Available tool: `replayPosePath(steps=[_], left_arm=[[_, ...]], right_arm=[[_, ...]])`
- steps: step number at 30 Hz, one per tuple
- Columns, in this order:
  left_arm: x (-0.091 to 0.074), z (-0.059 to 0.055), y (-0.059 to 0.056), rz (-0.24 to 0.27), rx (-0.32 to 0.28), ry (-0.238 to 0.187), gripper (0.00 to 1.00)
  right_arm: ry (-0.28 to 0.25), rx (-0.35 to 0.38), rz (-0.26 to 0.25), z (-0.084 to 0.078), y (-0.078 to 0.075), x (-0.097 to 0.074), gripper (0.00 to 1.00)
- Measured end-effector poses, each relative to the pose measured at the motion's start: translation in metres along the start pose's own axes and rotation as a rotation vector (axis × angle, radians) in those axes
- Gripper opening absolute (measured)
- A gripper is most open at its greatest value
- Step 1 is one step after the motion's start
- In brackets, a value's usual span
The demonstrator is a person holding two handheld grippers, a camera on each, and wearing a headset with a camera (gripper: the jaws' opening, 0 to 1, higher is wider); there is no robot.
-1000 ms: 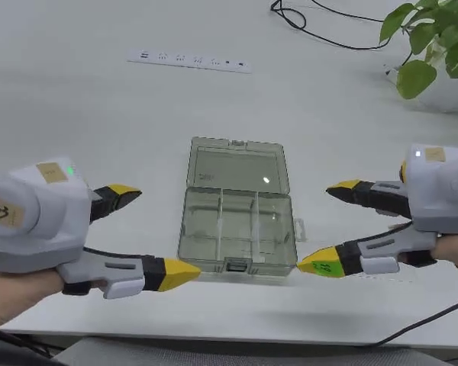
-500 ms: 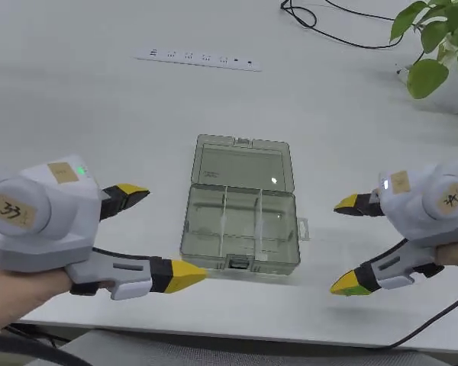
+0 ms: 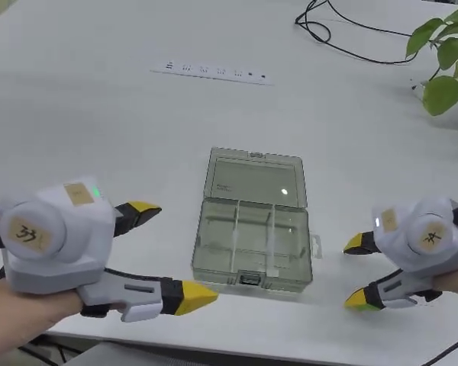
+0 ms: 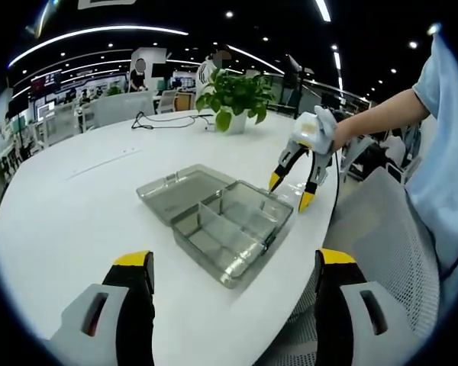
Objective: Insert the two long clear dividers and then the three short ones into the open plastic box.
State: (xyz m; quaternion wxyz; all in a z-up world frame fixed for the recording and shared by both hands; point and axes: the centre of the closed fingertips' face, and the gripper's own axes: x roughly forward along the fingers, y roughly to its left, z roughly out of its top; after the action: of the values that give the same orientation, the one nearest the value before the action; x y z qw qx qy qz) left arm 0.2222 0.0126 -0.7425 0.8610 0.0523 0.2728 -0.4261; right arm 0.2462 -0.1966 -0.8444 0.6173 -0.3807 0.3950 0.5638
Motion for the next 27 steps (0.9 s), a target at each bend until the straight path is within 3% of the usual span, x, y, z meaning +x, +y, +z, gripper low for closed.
replayPosePath(steps=[12,18,27], left_arm=[[0.0005,-0.0013,0.0022,-0.004,-0.009,-0.005,0.88],[0.0013,-0.0003,0.0032,-0.008,-0.003,-0.005,0.88],[0.0018,0.0029,0.0041,-0.011,-0.008,-0.02,0.87]], right_arm=[[0.001,-0.011,0.016,0.0033,-0.0026,0.0007,0.4],[0.037,-0.078,0.039,0.0047,0.0002,0.0019,0.33],[0.058,-0.087,0.037,0.0048,0.0006,0.0024,0.32]])
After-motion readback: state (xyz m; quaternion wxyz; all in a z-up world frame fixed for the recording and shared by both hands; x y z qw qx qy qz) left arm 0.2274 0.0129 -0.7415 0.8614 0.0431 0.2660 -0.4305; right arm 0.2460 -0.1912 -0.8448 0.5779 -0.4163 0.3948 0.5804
